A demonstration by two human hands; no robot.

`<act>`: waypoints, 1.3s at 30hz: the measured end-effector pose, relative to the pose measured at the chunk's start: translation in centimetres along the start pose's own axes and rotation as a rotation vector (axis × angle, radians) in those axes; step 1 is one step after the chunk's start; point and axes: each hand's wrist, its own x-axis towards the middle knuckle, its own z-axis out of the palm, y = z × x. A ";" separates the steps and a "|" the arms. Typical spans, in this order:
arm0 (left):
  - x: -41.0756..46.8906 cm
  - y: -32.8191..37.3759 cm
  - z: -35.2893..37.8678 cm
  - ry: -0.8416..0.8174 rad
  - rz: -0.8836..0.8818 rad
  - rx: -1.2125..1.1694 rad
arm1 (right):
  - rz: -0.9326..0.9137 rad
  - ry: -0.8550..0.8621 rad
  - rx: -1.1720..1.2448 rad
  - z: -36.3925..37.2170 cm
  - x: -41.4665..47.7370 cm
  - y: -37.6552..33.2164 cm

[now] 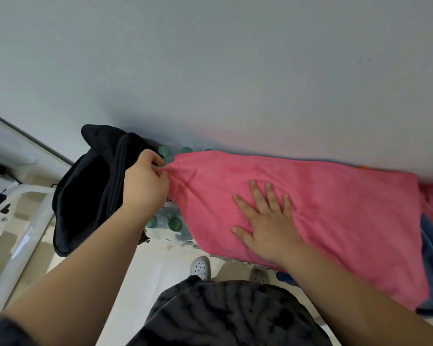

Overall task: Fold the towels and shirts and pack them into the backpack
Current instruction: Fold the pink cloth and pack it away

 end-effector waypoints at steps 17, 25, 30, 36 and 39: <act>-6.4 -4.6 3.0 -0.334 0.634 0.032 | -0.281 -0.104 0.050 -5.9 10.0 -9.4; -6.3 -4.4 3.3 -0.103 0.422 -0.064 | -0.251 0.019 0.084 -5.6 9.8 -8.8; -5.3 -2.5 2.4 -0.132 0.110 -0.116 | -0.185 0.263 0.730 -7.1 9.8 -7.6; -5.3 -0.7 2.0 -0.253 -0.023 -0.033 | -0.059 0.135 1.489 -9.2 6.9 -5.5; -6.3 0.3 1.6 -0.276 -0.013 -0.053 | -0.028 0.075 1.665 -9.2 6.4 -3.8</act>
